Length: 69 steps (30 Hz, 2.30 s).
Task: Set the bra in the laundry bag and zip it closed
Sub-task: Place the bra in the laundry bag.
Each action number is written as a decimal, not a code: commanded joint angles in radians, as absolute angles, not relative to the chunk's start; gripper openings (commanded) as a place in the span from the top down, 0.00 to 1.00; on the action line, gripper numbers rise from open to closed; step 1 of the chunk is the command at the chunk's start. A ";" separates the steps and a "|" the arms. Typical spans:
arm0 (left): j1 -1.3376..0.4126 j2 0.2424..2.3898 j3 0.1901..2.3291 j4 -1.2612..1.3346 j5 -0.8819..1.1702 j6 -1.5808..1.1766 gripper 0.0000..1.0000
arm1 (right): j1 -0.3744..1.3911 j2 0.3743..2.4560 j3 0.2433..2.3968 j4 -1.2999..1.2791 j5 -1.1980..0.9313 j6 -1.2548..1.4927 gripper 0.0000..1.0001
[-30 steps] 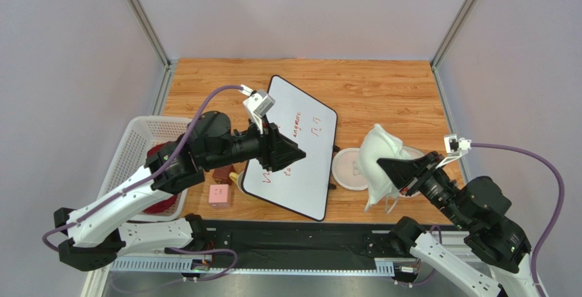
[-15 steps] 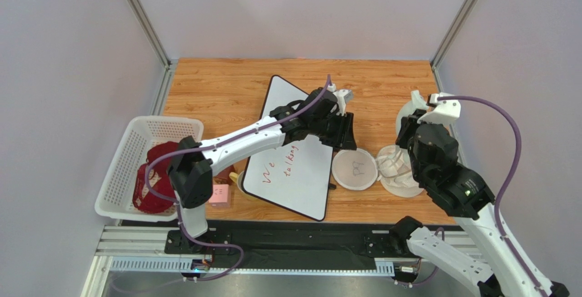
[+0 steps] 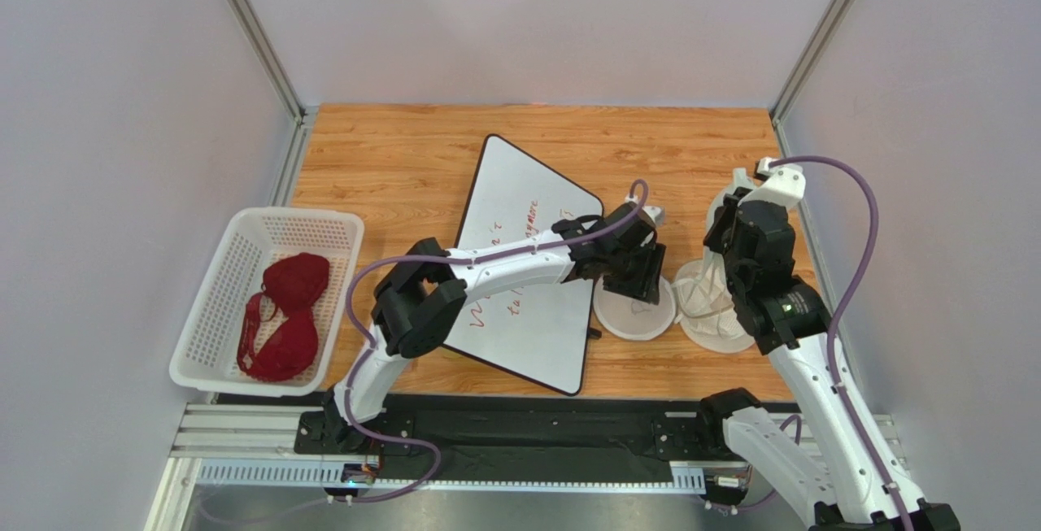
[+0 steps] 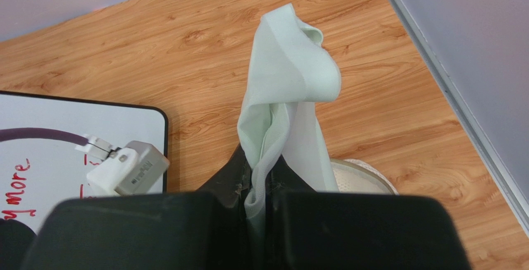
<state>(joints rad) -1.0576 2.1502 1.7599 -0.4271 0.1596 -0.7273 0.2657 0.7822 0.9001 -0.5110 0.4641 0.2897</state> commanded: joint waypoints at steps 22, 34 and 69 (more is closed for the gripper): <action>-1.023 2.240 1.615 -0.252 0.255 -0.839 0.45 | 0.261 0.865 0.871 -0.297 0.471 0.092 1.00; -1.012 2.261 1.606 -0.224 0.276 -0.861 0.45 | 0.264 0.894 0.836 -0.517 0.652 0.069 1.00; -0.844 2.089 1.747 -0.146 0.635 -0.985 0.43 | 0.284 0.956 0.747 -0.621 0.575 0.333 1.00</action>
<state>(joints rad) -0.8566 2.1773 1.6802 -0.1883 0.5468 -0.8570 0.2771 1.0939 0.8154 -0.8223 0.6388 0.4488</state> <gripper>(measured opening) 0.563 0.036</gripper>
